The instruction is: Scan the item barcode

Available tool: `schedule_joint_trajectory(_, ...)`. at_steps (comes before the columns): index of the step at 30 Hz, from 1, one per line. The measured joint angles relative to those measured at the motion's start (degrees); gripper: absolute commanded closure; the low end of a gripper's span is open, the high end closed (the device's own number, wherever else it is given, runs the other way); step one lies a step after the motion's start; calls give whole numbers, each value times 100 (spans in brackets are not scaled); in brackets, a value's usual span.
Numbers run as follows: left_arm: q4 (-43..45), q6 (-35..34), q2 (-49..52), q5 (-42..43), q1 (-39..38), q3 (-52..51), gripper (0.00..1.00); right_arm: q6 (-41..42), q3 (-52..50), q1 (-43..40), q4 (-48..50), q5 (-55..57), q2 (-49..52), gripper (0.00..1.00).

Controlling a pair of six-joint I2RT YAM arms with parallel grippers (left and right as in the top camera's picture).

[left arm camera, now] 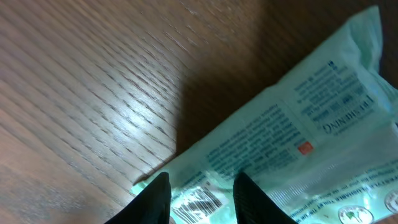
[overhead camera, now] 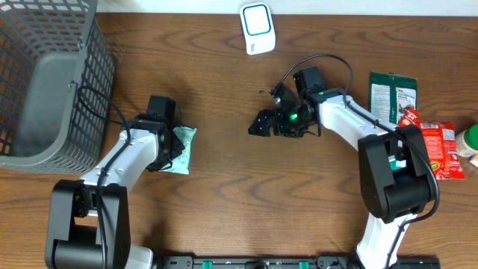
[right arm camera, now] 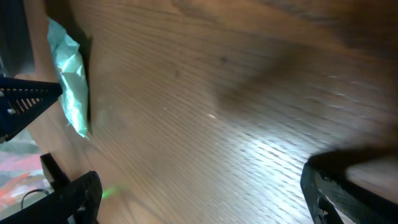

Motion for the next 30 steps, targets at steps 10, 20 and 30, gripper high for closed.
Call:
schedule_joint_trajectory(10,293,0,-4,332,-1362,-52,64,109,-7,11,28,-26,0,1)
schedule_joint_trajectory(20,872,72,-4,457,-2409,-125,61,120,-7,11,28,-26,0,1)
schedule_joint_trajectory(30,286,616,-446,249,-2120,192,68,120,-7,13,28,-7,0,1)
